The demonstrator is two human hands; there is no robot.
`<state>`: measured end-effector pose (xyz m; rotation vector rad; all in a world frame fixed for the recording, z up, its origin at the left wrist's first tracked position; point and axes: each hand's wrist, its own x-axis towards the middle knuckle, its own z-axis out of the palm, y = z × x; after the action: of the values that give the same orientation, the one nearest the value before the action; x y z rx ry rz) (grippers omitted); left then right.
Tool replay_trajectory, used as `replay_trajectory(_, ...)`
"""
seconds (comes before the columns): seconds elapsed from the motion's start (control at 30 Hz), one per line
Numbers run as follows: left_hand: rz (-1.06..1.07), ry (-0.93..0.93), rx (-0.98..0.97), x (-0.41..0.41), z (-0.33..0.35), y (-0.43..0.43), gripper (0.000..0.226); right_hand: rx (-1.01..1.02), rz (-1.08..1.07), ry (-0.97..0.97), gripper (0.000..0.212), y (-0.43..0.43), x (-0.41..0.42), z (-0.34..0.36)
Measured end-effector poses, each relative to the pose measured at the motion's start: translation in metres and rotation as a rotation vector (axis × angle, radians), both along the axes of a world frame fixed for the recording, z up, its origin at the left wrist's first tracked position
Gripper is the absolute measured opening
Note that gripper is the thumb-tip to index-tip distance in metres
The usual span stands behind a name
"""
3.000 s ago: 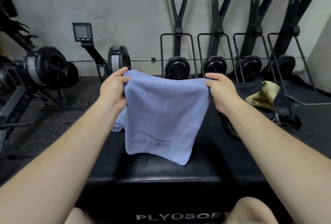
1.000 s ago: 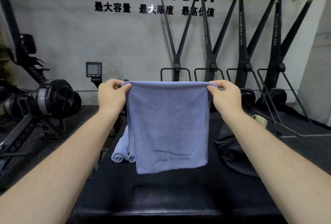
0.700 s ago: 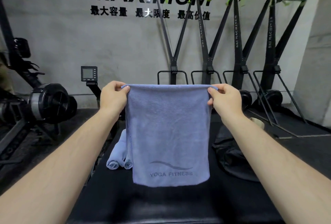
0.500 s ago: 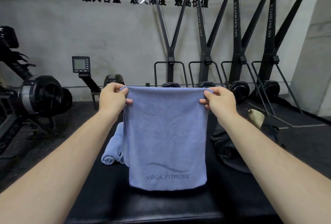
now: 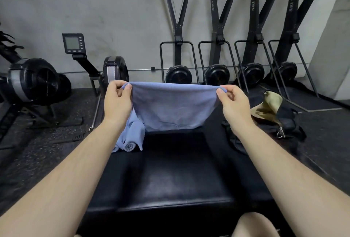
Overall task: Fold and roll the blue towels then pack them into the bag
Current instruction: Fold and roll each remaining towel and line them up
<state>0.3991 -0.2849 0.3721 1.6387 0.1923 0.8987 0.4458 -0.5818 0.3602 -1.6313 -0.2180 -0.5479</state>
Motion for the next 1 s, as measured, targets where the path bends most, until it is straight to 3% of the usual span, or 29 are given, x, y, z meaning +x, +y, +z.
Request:
replay_trajectory(0.27, -0.023, 0.298, -0.036, -0.036, -0.182, -0.018, 0.003, -0.078, 0.026, 0.329, 0.009, -0.012, -0.035, -0.177)
replay_trajectory(0.4, -0.036, 0.401, -0.022, -0.038, -0.219, -0.010, 0.006, -0.233, -0.013, 0.372, 0.010, -0.010, -0.033, -0.217)
replay_trajectory(0.6, -0.027, 0.492, 0.048, -0.018, -0.217, -0.011, 0.008, -0.406, -0.061, 0.337, 0.012, -0.003, -0.011, -0.222)
replay_trajectory(0.77, -0.152, 0.556, -0.048, -0.016, -0.209, -0.008, 0.013, -0.252, -0.053, 0.360, 0.013, -0.007, -0.010, -0.210)
replay_trajectory(0.87, -0.277, 0.544, -0.137, -0.031, -0.198, -0.002, 0.027, -0.165, -0.034, 0.426, 0.036, -0.016, -0.016, -0.193)
replay_trajectory(0.93, -0.346, 0.600, -0.170, -0.042, -0.190, 0.005, 0.049, -0.085, 0.058, 0.504, 0.053, -0.023, -0.025, -0.181)
replay_trajectory(1.0, -0.403, 0.663, -0.110, -0.053, -0.185, 0.008, 0.062, -0.119, 0.146, 0.530, 0.065, -0.026, -0.034, -0.175)
